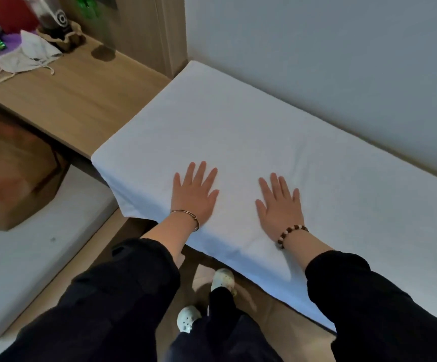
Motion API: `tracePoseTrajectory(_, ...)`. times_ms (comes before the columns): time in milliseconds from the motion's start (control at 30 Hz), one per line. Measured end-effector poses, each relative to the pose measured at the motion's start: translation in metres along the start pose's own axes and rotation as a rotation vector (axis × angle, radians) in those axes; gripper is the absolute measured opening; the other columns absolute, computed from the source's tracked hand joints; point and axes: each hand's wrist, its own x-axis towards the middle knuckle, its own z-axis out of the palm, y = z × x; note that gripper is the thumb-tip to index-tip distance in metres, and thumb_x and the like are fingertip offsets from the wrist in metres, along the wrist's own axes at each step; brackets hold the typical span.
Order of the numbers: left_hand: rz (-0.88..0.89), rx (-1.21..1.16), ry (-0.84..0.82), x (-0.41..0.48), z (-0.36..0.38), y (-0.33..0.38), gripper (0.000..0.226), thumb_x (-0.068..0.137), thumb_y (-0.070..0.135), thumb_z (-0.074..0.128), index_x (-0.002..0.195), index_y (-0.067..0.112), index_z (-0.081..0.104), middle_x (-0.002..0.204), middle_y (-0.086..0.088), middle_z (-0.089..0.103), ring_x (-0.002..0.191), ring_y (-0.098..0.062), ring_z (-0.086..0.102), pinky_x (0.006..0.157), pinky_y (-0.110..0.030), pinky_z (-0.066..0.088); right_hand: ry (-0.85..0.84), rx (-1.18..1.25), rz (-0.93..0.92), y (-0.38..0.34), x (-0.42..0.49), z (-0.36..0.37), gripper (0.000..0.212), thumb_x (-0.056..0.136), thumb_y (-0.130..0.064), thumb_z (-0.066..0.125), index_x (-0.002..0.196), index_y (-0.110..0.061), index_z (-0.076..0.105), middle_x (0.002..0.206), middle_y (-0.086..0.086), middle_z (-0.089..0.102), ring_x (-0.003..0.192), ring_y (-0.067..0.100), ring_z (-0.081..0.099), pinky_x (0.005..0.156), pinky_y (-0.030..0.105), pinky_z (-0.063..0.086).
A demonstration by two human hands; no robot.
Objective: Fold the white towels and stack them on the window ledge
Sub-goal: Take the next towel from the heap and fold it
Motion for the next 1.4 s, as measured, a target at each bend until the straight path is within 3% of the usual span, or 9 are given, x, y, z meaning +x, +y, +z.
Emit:
tracePoseTrajectory(467,-0.093,-0.027,-0.069,-0.001,-0.014,0.023,0.055,0.101,0.038,0.015,0.152,0.026,-0.003,0.159,0.000,-0.013,0.146,-0.024,-0.013,0.114,-0.058,0.005,0.010,0.195,0.716,0.116,-0.070,0.012,0.058,0.101,-0.039,0.011,0.152,-0.020,-0.011,0.158,0.004,-0.018,0.146,0.019,-0.013,0.117,0.051,-0.005)
tracePoseTrajectory(567,-0.082,-0.030,-0.051,0.005,-0.019,0.054,0.057,0.101,0.039,0.016,0.152,0.021,-0.002,0.159,-0.004,-0.014,0.145,-0.027,-0.014,0.115,-0.056,0.004,0.014,0.162,0.587,0.094,-0.051,0.002,0.058,0.101,-0.038,0.013,0.151,-0.019,-0.011,0.157,0.006,-0.019,0.146,0.024,-0.014,0.117,0.052,-0.004)
tracePoseTrajectory(667,0.162,-0.020,-0.008,0.013,-0.018,0.103,0.056,0.101,0.040,0.016,0.151,0.026,-0.005,0.159,-0.002,-0.015,0.145,-0.026,-0.015,0.116,-0.053,0.003,0.006,0.097,0.299,0.076,-0.036,0.002,0.057,0.102,-0.040,0.013,0.151,-0.024,-0.011,0.157,0.004,-0.020,0.145,0.024,-0.016,0.117,0.047,-0.005)
tracePoseTrajectory(800,0.372,0.037,-0.044,0.020,-0.012,0.161,0.056,0.101,0.043,0.013,0.150,0.029,-0.009,0.158,0.001,-0.017,0.145,-0.024,-0.018,0.115,-0.050,-0.003,0.000,0.065,0.188,0.107,-0.040,0.007,0.067,0.088,-0.057,-0.005,0.151,-0.032,-0.007,0.158,-0.004,-0.016,0.146,0.017,-0.015,0.115,0.047,-0.009)
tracePoseTrajectory(867,0.454,0.096,-0.033,0.022,-0.005,0.168,0.057,0.100,0.043,0.012,0.150,0.030,-0.012,0.158,0.001,-0.019,0.144,-0.023,-0.020,0.115,-0.049,-0.006,-0.018,0.062,0.238,0.137,-0.049,0.010,0.071,0.083,-0.057,-0.009,0.150,-0.033,-0.009,0.158,-0.006,-0.018,0.145,0.014,-0.016,0.115,0.046,-0.010)
tracePoseTrajectory(967,0.468,0.085,-0.028,0.026,-0.003,0.166,0.059,0.098,0.044,0.014,0.150,0.032,-0.012,0.158,0.002,-0.019,0.144,-0.022,-0.020,0.117,-0.047,-0.005,-0.034,0.082,0.379,0.179,-0.065,0.012,0.059,0.097,-0.049,0.008,0.150,-0.032,-0.011,0.157,-0.006,-0.020,0.145,0.013,-0.016,0.115,0.045,-0.010)
tracePoseTrajectory(1267,0.456,0.064,-0.016,0.026,-0.002,0.168,0.061,0.096,0.046,0.015,0.150,0.033,-0.011,0.158,0.003,-0.016,0.145,-0.020,-0.017,0.117,-0.046,-0.004,0.070,0.256,1.082,0.242,-0.099,0.012,0.057,0.101,-0.035,0.016,0.153,-0.021,-0.004,0.159,0.006,-0.011,0.147,0.024,-0.007,0.117,0.052,0.003)
tracePoseTrajectory(1333,0.461,0.056,-0.005,0.026,-0.001,0.167,0.062,0.096,0.046,0.015,0.150,0.033,-0.010,0.158,0.003,-0.016,0.145,-0.021,-0.017,0.117,-0.046,-0.003,0.098,0.234,1.029,0.224,-0.083,0.006,0.058,0.101,-0.032,0.019,0.152,-0.017,-0.005,0.159,0.009,-0.012,0.147,0.024,-0.009,0.117,0.052,0.000)
tracePoseTrajectory(1400,0.462,0.045,0.004,0.027,-0.001,0.168,0.062,0.096,0.046,0.016,0.150,0.032,-0.010,0.158,0.003,-0.015,0.145,-0.021,-0.016,0.117,-0.047,-0.003,0.105,0.187,0.784,0.195,-0.065,0.004,0.059,0.101,-0.031,0.022,0.152,-0.019,-0.005,0.159,0.009,-0.013,0.147,0.024,-0.009,0.116,0.050,-0.001)
